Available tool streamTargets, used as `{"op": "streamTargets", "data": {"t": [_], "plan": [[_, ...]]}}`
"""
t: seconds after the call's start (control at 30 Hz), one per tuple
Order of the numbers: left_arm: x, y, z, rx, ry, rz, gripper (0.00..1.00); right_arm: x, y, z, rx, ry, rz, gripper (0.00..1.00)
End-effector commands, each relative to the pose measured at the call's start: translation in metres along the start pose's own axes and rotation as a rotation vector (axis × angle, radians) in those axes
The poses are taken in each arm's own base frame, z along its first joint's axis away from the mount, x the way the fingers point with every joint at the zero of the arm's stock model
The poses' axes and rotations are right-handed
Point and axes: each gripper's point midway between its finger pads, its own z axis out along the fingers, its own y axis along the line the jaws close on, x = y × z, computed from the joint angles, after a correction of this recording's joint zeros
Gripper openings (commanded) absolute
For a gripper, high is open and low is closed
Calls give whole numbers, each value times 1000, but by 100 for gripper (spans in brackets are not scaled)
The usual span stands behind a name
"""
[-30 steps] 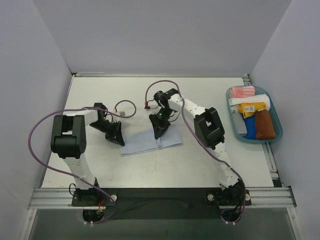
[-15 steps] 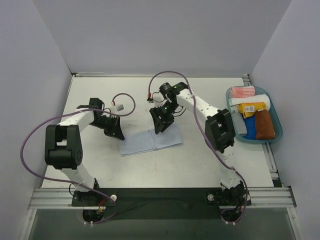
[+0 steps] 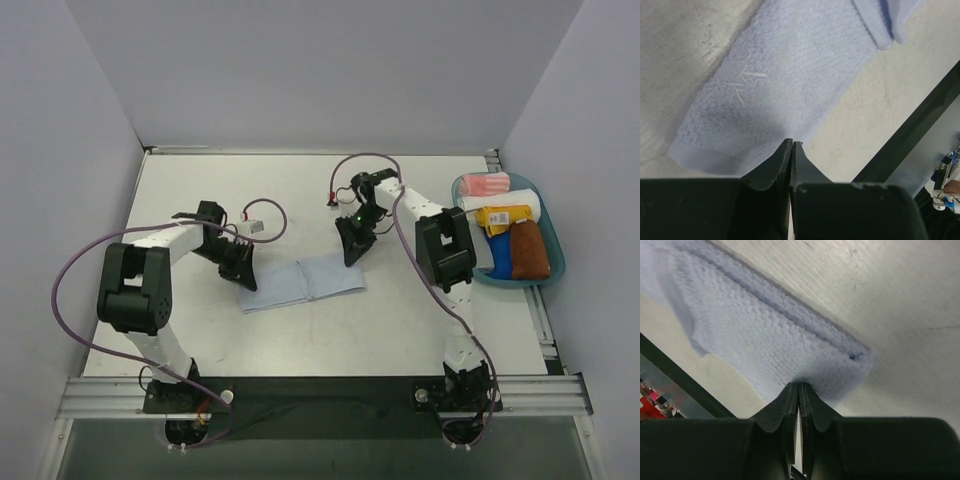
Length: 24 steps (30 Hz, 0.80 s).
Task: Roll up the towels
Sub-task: Fold the towel
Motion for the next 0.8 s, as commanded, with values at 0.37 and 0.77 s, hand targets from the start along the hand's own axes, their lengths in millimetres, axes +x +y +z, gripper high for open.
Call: {"op": "streamTargets", "data": {"t": [0.37,0.77], "plan": [[-87,69,25,-78,43,32,0,118,83,23,-176,192,-69,15],[-163,-7,-25,41,-156,157,23,86,65,-26,-268,-14,49,30]]}}
